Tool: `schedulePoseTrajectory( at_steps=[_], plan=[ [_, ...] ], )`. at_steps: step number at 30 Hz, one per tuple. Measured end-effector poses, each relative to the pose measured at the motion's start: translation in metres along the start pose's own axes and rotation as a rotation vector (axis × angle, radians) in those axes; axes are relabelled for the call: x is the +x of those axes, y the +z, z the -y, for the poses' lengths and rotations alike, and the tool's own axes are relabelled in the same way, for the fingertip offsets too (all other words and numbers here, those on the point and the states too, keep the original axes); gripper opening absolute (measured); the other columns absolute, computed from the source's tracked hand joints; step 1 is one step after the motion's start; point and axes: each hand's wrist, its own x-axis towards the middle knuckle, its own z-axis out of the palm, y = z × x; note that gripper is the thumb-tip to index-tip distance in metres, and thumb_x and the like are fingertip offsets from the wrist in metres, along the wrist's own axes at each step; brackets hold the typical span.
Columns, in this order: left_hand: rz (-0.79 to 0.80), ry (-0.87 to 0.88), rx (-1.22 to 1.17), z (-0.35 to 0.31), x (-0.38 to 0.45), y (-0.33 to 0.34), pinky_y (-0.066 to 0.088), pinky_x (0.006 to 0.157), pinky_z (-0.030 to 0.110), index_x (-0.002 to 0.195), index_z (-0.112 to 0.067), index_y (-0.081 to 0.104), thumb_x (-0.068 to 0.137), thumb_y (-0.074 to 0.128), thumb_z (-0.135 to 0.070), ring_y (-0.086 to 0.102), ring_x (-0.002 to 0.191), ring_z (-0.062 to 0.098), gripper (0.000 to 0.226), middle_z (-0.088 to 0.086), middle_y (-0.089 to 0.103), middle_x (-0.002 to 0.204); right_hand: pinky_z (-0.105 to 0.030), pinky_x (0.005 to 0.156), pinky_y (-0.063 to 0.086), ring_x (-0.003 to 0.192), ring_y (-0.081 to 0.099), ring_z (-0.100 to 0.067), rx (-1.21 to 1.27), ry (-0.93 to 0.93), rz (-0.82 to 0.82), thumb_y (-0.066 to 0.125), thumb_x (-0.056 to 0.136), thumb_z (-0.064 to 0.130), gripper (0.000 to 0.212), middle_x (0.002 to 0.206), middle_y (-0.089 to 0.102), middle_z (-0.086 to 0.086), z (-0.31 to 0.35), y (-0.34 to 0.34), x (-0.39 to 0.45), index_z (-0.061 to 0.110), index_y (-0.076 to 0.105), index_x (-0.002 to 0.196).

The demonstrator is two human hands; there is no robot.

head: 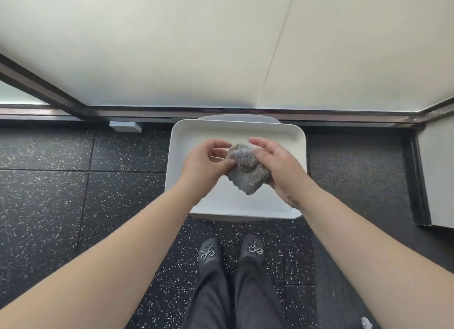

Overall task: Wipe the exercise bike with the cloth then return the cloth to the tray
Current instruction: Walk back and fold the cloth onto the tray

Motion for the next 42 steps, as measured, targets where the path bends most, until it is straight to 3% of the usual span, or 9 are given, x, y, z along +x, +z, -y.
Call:
schedulePoseTrajectory(
  at_steps=[5, 9, 12, 17, 21, 26, 30, 36, 42],
  plan=[
    [-0.051, 0.006, -0.040, 0.014, 0.016, 0.001, 0.054, 0.074, 0.028, 0.093, -0.026, 0.062, 0.083, 0.066, 0.000, 0.064, 0.083, 0.019, 0.028, 0.004, 0.068, 0.091, -0.043, 0.086, 0.056, 0.095, 0.065, -0.028, -0.344, -0.003, 0.071, 0.070, 0.083, 0.009, 0.053, 0.104, 0.059, -0.010, -0.017, -0.015, 0.018, 0.025, 0.051, 0.129],
    [0.104, -0.039, -0.038, 0.026, 0.026, 0.001, 0.054, 0.083, 0.031, 0.114, -0.024, 0.058, 0.087, 0.062, -0.002, 0.066, 0.092, 0.017, 0.036, 0.001, 0.068, 0.105, -0.046, 0.087, 0.056, 0.100, 0.066, -0.028, -0.244, 0.031, 0.158, 0.060, 0.088, -0.002, 0.033, 0.108, 0.068, -0.015, -0.019, -0.016, 0.024, 0.015, 0.063, 0.115],
    [0.303, -0.107, -0.025, 0.033, 0.028, -0.002, 0.046, 0.074, 0.011, 0.121, -0.025, 0.057, 0.085, 0.062, -0.002, 0.065, 0.088, -0.002, 0.043, -0.007, 0.069, 0.104, -0.046, 0.088, 0.055, 0.100, 0.065, -0.027, -0.098, 0.067, 0.178, 0.053, 0.091, -0.004, 0.034, 0.111, 0.066, -0.015, -0.022, -0.018, 0.026, 0.010, 0.059, 0.121],
    [0.296, -0.168, 0.000, 0.047, 0.030, -0.004, 0.049, 0.086, 0.026, 0.101, -0.029, 0.066, 0.071, 0.076, -0.020, 0.066, 0.097, 0.018, 0.033, -0.001, 0.072, 0.099, -0.041, 0.081, 0.055, 0.095, 0.063, -0.022, 0.107, 0.108, 0.138, 0.053, 0.090, 0.000, 0.031, 0.108, 0.066, -0.010, -0.029, -0.023, 0.029, 0.008, 0.057, 0.120],
    [0.205, -0.210, -0.127, 0.052, 0.033, -0.003, 0.052, 0.087, 0.037, 0.102, -0.018, 0.064, 0.085, 0.068, -0.014, 0.066, 0.098, 0.024, 0.018, 0.008, 0.071, 0.106, -0.032, 0.089, 0.051, 0.093, 0.062, -0.013, 0.019, 0.029, -0.023, 0.066, 0.084, 0.005, 0.022, 0.103, 0.068, -0.006, -0.035, -0.027, 0.032, 0.008, 0.063, 0.105],
    [0.164, -0.220, -0.234, 0.052, 0.033, 0.002, 0.059, 0.070, 0.035, 0.103, -0.016, 0.066, 0.091, 0.059, -0.008, 0.069, 0.078, 0.017, 0.015, 0.003, 0.073, 0.091, -0.033, 0.082, 0.052, 0.088, 0.062, -0.020, 0.194, 0.027, -0.024, 0.067, 0.080, -0.002, 0.030, 0.097, 0.066, -0.009, -0.036, -0.025, 0.039, 0.008, 0.050, 0.103],
    [0.002, -0.207, -0.207, 0.061, 0.039, 0.005, 0.059, 0.067, 0.035, 0.104, -0.013, 0.069, 0.090, 0.062, -0.011, 0.067, 0.080, 0.023, 0.016, 0.011, 0.072, 0.096, -0.048, 0.075, 0.059, 0.093, 0.066, -0.030, -0.136, -0.009, -0.104, 0.068, 0.082, 0.000, 0.052, 0.101, 0.063, -0.011, -0.039, -0.026, 0.043, 0.024, 0.042, 0.119],
    [-0.223, -0.230, 0.171, 0.078, 0.042, 0.014, 0.056, 0.074, 0.036, 0.096, -0.033, 0.065, 0.085, 0.066, -0.023, 0.067, 0.083, 0.017, 0.014, -0.011, 0.068, 0.101, -0.033, 0.095, 0.045, 0.089, 0.053, -0.019, -0.804, -0.101, -0.299, 0.071, 0.081, 0.015, 0.055, 0.104, 0.045, -0.001, -0.060, -0.030, 0.054, 0.026, 0.050, 0.130],
    [-0.153, 0.266, 0.776, 0.080, 0.034, 0.023, 0.037, 0.099, 0.035, 0.132, -0.027, 0.052, 0.088, 0.062, -0.023, 0.042, 0.124, 0.022, 0.046, -0.005, 0.045, 0.141, -0.044, 0.101, 0.038, 0.123, 0.037, -0.029, -1.158, -0.310, -0.412, 0.072, 0.080, 0.029, 0.053, 0.135, 0.039, -0.008, -0.067, -0.028, 0.045, 0.027, 0.055, 0.130]
  ],
)
